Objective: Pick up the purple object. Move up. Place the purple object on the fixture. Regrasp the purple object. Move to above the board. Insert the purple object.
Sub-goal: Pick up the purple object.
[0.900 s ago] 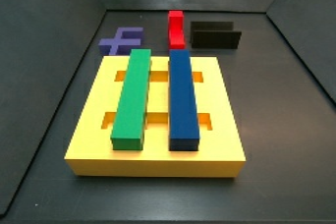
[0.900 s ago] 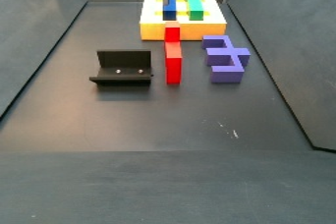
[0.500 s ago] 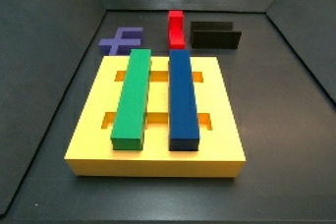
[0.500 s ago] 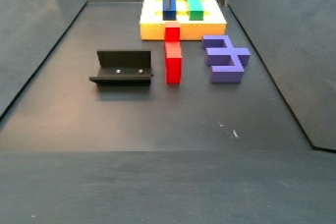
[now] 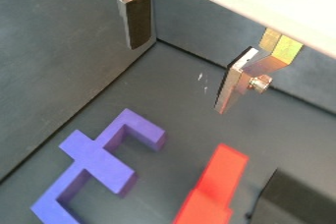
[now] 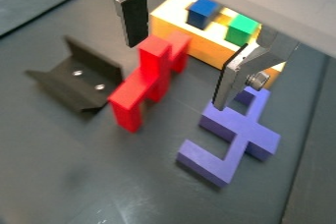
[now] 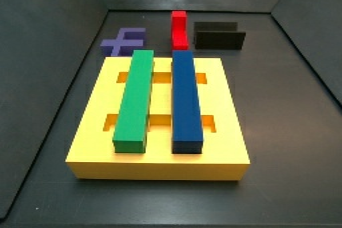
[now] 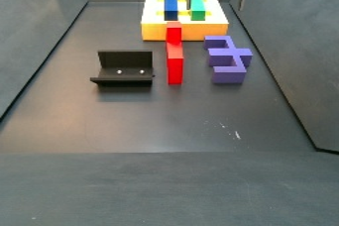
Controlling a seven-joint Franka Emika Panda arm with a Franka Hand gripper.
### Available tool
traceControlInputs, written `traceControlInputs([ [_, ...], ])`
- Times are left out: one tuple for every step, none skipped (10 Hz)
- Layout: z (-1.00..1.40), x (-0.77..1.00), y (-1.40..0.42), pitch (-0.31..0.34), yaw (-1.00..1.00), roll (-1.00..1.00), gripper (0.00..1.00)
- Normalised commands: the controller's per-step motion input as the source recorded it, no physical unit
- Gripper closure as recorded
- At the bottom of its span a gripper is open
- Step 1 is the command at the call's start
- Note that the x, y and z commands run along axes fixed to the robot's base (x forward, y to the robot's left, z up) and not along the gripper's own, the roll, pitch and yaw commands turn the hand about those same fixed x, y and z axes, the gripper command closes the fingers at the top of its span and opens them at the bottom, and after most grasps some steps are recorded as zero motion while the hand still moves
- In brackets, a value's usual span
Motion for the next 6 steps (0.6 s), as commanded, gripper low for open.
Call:
traceControlInputs([
  [-0.45, -0.29, -0.28, -0.166, -0.65, -0.11, 0.0],
  [-0.33, -0.29, -0.21, -0.177, -0.67, -0.15, 0.0],
  [-0.27, -0.31, -0.17, -0.193, -0.68, -0.18, 0.0],
  [-0.28, -0.34, -0.13, -0.209, -0.67, -0.22, 0.0],
  [-0.32, -0.37, -0.06, -0.221, -0.67, -0.26, 0.0],
  [-0.3, -0.37, -0.06, -0.227, -0.67, -0.27, 0.0],
])
